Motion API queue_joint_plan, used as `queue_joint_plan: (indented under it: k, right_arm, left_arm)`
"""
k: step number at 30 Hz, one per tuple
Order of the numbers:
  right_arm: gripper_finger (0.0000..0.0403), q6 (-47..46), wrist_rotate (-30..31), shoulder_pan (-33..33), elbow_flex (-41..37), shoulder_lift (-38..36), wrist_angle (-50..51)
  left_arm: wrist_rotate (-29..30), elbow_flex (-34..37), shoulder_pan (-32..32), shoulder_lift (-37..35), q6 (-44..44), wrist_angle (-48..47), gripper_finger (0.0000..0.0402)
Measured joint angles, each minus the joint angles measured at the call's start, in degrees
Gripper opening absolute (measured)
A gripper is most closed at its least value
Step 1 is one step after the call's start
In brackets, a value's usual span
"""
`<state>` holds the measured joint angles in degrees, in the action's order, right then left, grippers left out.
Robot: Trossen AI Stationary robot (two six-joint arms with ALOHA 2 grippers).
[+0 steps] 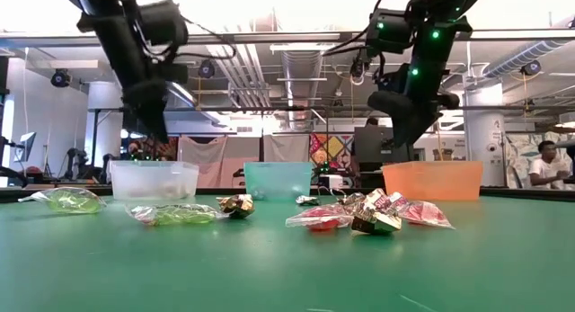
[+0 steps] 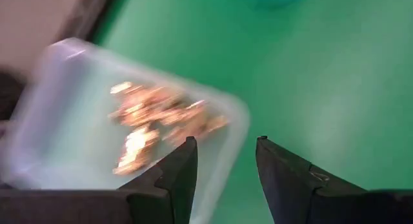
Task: Sort candy by brand, put in halloween buckets
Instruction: Put the gold wrap candy into the white bin
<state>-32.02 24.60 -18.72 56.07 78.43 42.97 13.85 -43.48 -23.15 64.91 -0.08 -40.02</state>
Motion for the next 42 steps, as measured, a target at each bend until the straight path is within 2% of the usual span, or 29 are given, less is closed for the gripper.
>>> queue_joint_plan:
  k: [3, 5, 9, 12, 16, 20, 27, 30, 36, 42]
  right_arm:
    - [0.0157, 1.9, -2.1, 2.5, -0.5, 0.0, -3.1]
    - [0.0157, 2.7, -3.4, 4.5, -0.6, 0.0, -5.4]
    - [0.0157, 5.1, -6.4, 8.7, -0.6, 0.0, -11.4]
    - [0.0157, 11.8, -11.6, 12.2, -0.6, 0.5, -16.5]
    - [0.0157, 21.8, -20.5, 17.4, -0.8, 2.0, -17.9]
    - [0.0157, 28.6, -22.5, 23.4, -1.2, 4.4, -18.2]
    - [0.0157, 31.3, -23.2, 31.1, -0.3, 12.5, -28.0]
    - [0.0157, 31.6, -23.2, 32.9, 1.4, 16.3, -28.6]
    - [0.0153, 30.6, -23.3, 33.7, 4.2, 21.6, -28.4]
    - [0.0132, 31.6, -23.9, 33.4, 5.6, 24.1, -28.5]
  left_arm:
    - [-7.1, 0.5, 2.7, -1.6, -2.9, 3.9, 0.0142]
    - [-8.4, 0.8, 5.8, -2.4, -3.9, 6.5, 0.0142]
    - [-8.5, 1.0, 12.8, -2.9, -4.7, 10.4, 0.0142]
    - [-8.6, 1.2, 18.1, -2.5, -5.0, 13.4, 0.0142]
    - [-8.5, 2.0, 24.2, -1.6, -5.2, 16.9, 0.0142]
    - [-6.1, 3.4, 28.0, -1.2, -7.3, 20.6, 0.0142]
    - [-4.0, 5.2, 30.3, -1.1, -8.1, 26.2, 0.0142]
    - [-3.9, 5.6, 30.4, -1.1, -8.2, 27.3, 0.0142]
    - [-3.9, 6.3, 30.6, -1.1, -9.0, 27.6, 0.0142]
    - [-3.9, 6.9, 30.6, -1.1, -10.0, 27.7, 0.0142]
